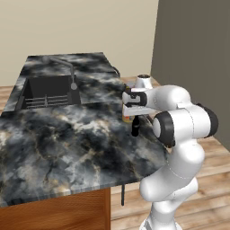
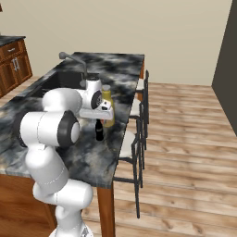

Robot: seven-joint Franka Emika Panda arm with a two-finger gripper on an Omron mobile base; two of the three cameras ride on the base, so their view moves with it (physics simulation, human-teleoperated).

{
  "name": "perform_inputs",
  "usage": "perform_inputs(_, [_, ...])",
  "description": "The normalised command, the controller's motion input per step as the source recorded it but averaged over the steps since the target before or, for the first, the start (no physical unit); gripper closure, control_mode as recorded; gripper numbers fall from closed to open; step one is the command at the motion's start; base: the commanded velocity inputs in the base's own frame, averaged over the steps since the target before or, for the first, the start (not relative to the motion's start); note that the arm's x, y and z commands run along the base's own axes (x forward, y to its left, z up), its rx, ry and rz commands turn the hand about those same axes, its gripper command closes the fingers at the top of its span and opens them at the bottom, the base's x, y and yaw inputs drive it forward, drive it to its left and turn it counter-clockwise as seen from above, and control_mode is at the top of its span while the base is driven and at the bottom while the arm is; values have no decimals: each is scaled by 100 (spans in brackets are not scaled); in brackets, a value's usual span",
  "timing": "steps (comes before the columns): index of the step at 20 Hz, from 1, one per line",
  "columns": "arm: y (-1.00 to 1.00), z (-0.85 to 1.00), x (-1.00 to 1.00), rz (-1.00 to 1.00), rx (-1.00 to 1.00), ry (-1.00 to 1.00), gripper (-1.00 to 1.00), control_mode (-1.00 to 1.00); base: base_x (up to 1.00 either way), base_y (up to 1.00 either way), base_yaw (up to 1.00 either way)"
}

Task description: Move the drinks to the dining counter.

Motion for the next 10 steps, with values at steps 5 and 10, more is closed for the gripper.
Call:
perform_inputs(5, [-3, 40, -18, 0, 0, -2, -100, -100, 0, 0, 0])
perform_inputs(10, [0, 55, -72, -1, 0, -5, -100, -100, 0, 0, 0])
